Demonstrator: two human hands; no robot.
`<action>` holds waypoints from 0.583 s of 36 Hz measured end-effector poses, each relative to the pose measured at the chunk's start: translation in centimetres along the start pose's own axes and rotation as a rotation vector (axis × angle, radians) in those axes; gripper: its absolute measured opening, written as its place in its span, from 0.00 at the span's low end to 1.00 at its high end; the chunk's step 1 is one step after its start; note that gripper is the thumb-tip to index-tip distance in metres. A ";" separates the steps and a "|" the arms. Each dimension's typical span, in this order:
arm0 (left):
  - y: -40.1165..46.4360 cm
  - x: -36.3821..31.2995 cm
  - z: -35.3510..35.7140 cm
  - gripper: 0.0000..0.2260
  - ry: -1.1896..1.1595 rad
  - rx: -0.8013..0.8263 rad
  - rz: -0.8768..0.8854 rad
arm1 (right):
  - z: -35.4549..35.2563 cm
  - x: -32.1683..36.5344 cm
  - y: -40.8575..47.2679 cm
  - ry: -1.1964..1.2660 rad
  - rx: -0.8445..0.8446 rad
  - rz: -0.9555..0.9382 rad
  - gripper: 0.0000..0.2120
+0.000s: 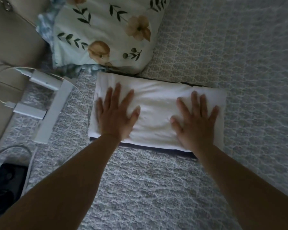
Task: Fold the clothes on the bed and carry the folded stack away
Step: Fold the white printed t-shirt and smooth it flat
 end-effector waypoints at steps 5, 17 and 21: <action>0.0 -0.8 -1.1 0.28 0.114 0.183 -0.065 | -1.6 -0.4 0.6 0.029 0.166 -0.021 0.32; -12.3 -15.0 -10.4 0.30 0.057 0.506 0.265 | -11.1 -5.9 -15.5 0.365 0.167 0.098 0.19; -16.1 -22.9 -13.8 0.28 -0.023 0.472 0.418 | -15.0 -12.4 -22.9 0.530 0.042 0.238 0.18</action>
Point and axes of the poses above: each hand's wrist, its own y-axis towards the middle knuckle, its own z-axis out of the palm, x = y × z, the point moved 1 cm from there along y, towards the middle knuckle, and after that the axes turned 9 degrees about -z, right-handed, at the moved point
